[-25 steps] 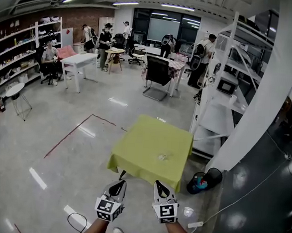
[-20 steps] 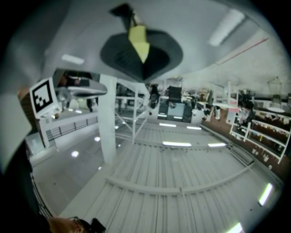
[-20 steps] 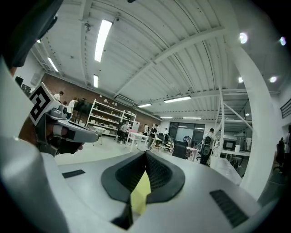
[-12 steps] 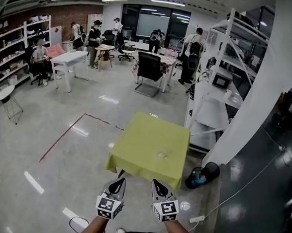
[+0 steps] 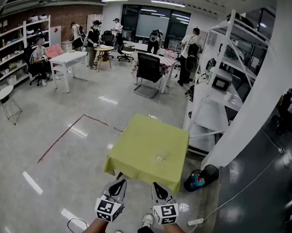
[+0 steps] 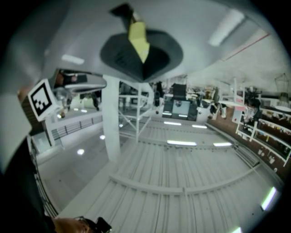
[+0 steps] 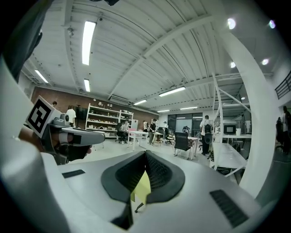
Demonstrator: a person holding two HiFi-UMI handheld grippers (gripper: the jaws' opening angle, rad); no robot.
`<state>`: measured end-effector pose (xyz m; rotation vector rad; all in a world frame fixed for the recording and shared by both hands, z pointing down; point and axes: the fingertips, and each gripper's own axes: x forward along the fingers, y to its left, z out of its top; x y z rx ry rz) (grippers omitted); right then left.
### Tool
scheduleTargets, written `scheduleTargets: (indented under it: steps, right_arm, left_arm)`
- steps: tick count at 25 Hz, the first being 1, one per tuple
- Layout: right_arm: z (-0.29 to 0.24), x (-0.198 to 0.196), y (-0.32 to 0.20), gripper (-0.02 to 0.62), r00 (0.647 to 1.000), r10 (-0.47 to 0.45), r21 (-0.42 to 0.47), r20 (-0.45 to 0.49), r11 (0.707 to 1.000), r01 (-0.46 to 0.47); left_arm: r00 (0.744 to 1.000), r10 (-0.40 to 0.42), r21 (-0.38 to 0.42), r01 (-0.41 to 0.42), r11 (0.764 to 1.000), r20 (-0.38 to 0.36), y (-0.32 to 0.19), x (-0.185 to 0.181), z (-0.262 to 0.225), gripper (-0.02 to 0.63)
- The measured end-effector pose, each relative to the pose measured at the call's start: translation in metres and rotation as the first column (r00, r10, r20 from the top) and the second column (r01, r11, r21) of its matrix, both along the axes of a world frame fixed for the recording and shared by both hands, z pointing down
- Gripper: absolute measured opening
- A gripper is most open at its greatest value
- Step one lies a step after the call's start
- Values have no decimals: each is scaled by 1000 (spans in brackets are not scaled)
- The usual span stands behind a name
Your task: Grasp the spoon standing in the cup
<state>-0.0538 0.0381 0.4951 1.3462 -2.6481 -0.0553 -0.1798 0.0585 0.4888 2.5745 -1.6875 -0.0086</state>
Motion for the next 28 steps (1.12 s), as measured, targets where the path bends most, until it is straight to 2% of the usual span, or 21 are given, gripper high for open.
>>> scheduleTargets:
  steps: [10,15,21,28]
  right_arm:
    - [9,28,-56,8,999,-10,-49,41,999,12]
    - [4,56,-105,8,999,-4,-42,47,999,6]
    - [-4,87,-145,8,999,-13,-38,47,999,14]
    - [-10,117,-182,8,998,-34,-13,45,999,35]
  left_arm:
    - [998,-32,8,32,999,56,-56,16,-12,6]
    - [998,-33,33,32,999,49,-102,43,-29,6]
    - [999,-42,-20,43,999,9,-145,72,-21,6]
    - [998,-46,-46,47,998,31,-175,108,-16,6]
